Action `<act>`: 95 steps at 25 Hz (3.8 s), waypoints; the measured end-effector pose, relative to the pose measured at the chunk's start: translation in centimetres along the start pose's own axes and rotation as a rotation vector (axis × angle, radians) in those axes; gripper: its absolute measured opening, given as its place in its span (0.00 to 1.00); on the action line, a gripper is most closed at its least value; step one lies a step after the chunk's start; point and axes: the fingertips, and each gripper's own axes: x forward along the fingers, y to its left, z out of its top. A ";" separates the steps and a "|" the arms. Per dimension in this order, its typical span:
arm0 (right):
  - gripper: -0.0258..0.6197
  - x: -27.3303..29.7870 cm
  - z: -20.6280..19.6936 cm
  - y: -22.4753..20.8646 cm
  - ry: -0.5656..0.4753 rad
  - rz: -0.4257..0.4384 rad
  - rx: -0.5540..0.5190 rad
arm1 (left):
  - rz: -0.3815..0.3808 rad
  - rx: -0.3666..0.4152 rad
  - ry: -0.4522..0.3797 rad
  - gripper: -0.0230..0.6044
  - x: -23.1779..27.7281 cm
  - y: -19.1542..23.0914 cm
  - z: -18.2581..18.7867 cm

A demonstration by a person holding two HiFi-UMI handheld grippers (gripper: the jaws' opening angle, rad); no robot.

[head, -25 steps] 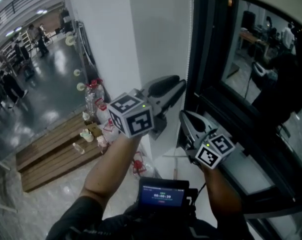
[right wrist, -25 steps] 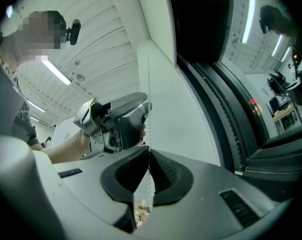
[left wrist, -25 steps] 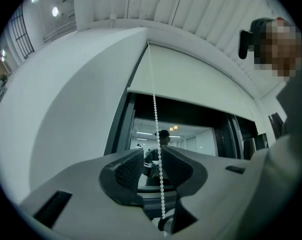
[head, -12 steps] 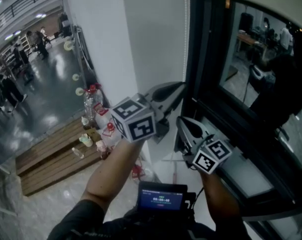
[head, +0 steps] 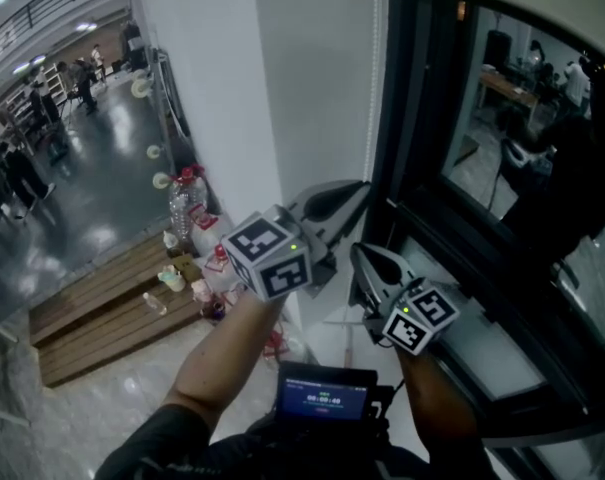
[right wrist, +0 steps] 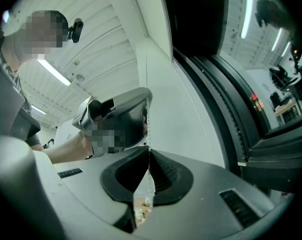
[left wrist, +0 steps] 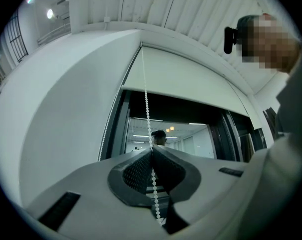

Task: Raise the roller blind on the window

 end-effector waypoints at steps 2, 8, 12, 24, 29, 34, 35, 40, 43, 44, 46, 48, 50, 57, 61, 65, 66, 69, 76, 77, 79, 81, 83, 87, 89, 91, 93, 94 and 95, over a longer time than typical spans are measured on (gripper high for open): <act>0.05 -0.1 -0.8 0.0 0.013 -0.004 0.010 | -0.001 -0.019 -0.008 0.04 -0.4 0.1 -0.8; 0.05 -0.9 -2.6 -1.2 0.033 -0.025 0.043 | 0.003 -0.047 0.000 0.04 -0.9 0.2 -2.9; 0.05 -1.0 -3.2 -1.0 0.057 -0.031 0.048 | 0.001 -0.038 0.002 0.04 -1.0 -0.2 -3.6; 0.05 -2.0 -6.4 -1.8 0.103 -0.058 0.082 | 0.020 -0.061 0.062 0.03 -1.9 -0.7 -7.9; 0.05 -2.4 -7.2 -1.8 0.125 -0.063 0.092 | 0.031 -0.051 0.084 0.03 -2.3 -0.8 -9.0; 0.05 -2.7 -8.8 -1.7 0.169 -0.069 0.118 | 0.041 -0.096 0.115 0.03 -2.9 -0.9 -10.9; 0.05 -2.8 -8.8 -1.8 0.169 -0.069 0.111 | 0.039 -0.100 0.116 0.03 -3.0 -1.0 -10.9; 0.07 -2.7 -8.6 -1.4 0.224 -0.086 0.024 | 0.043 -0.057 0.129 0.03 -3.1 -0.8 -10.8; 0.12 -3.3 -7.9 -1.5 0.271 -0.108 -0.056 | 0.046 -0.071 0.123 0.03 -3.3 -0.6 -10.7; 0.14 -3.6 -7.2 -1.5 0.267 -0.103 -0.074 | 0.047 -0.072 0.123 0.03 -3.2 -0.5 -10.6; 0.18 -4.2 -5.0 -1.6 0.235 -0.094 -0.089 | 0.045 -0.071 0.122 0.03 -3.2 -0.5 -10.6; 0.19 -4.7 -2.2 -1.4 0.177 -0.085 -0.084 | 0.039 -0.071 0.120 0.03 -3.3 -0.8 -10.7; 0.19 -4.5 0.9 -0.9 0.126 -0.072 -0.106 | 0.026 -0.076 0.118 0.03 -3.4 -1.6 -10.7; 0.19 -2.3 9.2 0.6 -0.038 0.011 -0.088 | 0.001 -0.085 0.110 0.03 -3.4 -3.7 -10.3; 0.19 -0.9 11.7 1.7 -0.078 0.050 -0.113 | 0.002 -0.089 0.102 0.03 -3.9 -4.4 -10.1; 0.19 0.0 13.2 3.1 -0.099 0.084 -0.129 | 0.000 -0.088 0.095 0.03 -4.3 -5.6 -9.7; 0.19 0.2 13.4 3.3 -0.102 0.088 -0.128 | -0.002 -0.089 0.093 0.03 -4.4 -5.9 -9.6; 0.07 0.2 13.5 3.7 -0.113 0.105 -0.100 | -0.001 -0.089 0.088 0.03 -4.7 -6.5 -9.6; 0.05 -0.2 13.5 3.7 -0.151 0.117 -0.074 | 0.012 -0.078 0.077 0.03 -4.7 -6.5 -9.7; 0.05 -0.2 13.4 3.7 -0.152 0.114 -0.078 | 0.012 -0.080 0.077 0.03 -4.6 -6.5 -9.7; 0.05 -0.1 13.1 3.7 -0.145 0.107 -0.091 | 0.014 -0.083 0.079 0.03 -4.6 -6.5 -10.0; 0.05 0.0 12.5 3.6 -0.133 0.101 -0.098 | 0.019 -0.085 0.088 0.03 -4.6 -6.3 -10.5; 0.05 -0.1 11.6 3.2 -0.116 0.094 -0.096 | 0.027 -0.090 0.105 0.03 -4.6 -6.1 -11.5; 0.05 -0.3 9.0 2.6 -0.076 0.083 -0.072 | 0.041 -0.124 0.160 0.03 -5.3 -5.8 -14.3; 0.05 -0.4 7.6 2.2 -0.051 0.074 -0.062 | 0.051 -0.131 0.185 0.03 -5.7 -5.5 -15.6; 0.05 -0.6 6.2 1.6 -0.030 0.061 -0.048 | 0.061 -0.143 0.208 0.03 -5.9 -5.3 -16.9; 0.05 -0.9 4.9 1.0 -0.014 0.052 -0.034 | 0.063 -0.166 0.225 0.03 -6.1 -5.3 -18.1; 0.05 -1.0 4.5 0.8 -0.010 0.049 -0.029 | 0.063 -0.174 0.228 0.03 -6.1 -5.2 -18.6; 0.05 -1.0 4.2 0.7 -0.008 0.047 -0.025 | 0.063 -0.178 0.228 0.03 -6.2 -5.1 -19.0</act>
